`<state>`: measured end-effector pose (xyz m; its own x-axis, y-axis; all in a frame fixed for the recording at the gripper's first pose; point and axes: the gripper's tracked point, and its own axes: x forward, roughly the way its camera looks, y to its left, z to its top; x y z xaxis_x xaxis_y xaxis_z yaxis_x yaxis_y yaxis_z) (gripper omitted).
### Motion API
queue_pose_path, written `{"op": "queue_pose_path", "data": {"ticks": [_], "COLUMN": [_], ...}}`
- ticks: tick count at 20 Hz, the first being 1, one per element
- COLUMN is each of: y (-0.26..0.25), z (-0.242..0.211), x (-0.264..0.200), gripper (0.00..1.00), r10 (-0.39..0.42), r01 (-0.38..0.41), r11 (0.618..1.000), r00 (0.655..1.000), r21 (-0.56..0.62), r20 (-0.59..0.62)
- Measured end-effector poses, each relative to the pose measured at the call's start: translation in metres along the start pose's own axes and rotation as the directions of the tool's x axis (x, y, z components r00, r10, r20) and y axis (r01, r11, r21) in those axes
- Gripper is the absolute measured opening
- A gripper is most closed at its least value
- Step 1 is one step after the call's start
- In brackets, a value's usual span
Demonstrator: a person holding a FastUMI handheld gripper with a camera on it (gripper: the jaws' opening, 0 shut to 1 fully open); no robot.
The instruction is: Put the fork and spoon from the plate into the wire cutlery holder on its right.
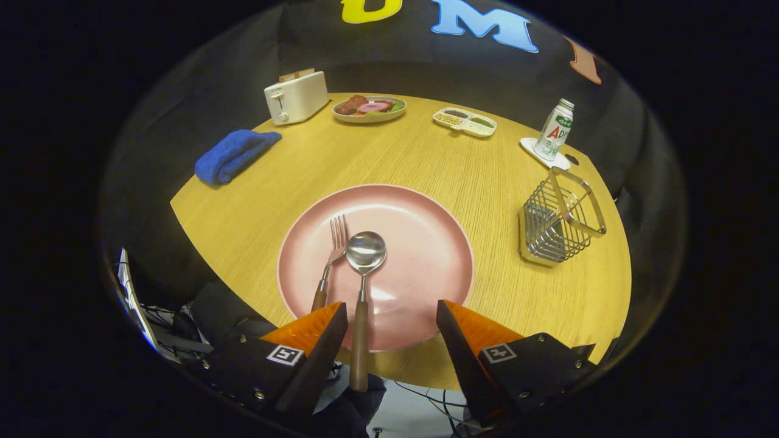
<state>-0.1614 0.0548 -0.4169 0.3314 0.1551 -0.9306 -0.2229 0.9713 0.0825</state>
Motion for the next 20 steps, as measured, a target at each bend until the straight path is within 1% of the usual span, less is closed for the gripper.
{"op": "queue_pose_path", "data": {"ticks": [1,2,3,5,6,7,9,11,12,13,14,16,20], "y": [-0.001,0.005,0.007,0.008,0.01,0.01,0.014,0.016,0.017,0.02,0.02,0.026,0.029], "z": [-0.001,-0.003,-0.003,-0.005,-0.009,-0.01,-0.018,-0.023,-0.023,-0.025,-0.022,-0.021,-0.023], "x": [0.002,0.006,0.005,0.009,0.011,0.011,0.016,0.021,0.021,0.029,0.018,0.018,0.016], "gripper": [0.91,0.91,0.91,0.91,0.83,0.8,0.5,0.16,0.16,0.1,0.05,0.05,0.05], "r10": [-0.004,0.026,0.035,0.036,0.041,0.042,0.058,0.069,0.071,0.064,0.077,0.115,0.144], "r01": [0.004,-0.026,-0.034,-0.035,-0.04,-0.039,-0.049,-0.05,-0.051,-0.042,-0.053,-0.088,-0.11], "r11": [1.0,1.0,0.999,0.999,0.999,0.998,0.995,0.991,0.99,0.99,0.988,0.98,0.967], "r00": [1.0,1.0,0.999,0.999,0.998,0.997,0.993,0.987,0.985,0.986,0.984,0.982,0.98], "r21": [-0.001,0.008,0.017,0.025,0.031,0.044,0.085,0.126,0.129,0.136,0.145,0.178,0.231], "r20": [-0.011,-0.018,-0.025,-0.04,-0.05,-0.062,-0.106,-0.146,-0.157,-0.155,-0.16,-0.149,-0.138]}}
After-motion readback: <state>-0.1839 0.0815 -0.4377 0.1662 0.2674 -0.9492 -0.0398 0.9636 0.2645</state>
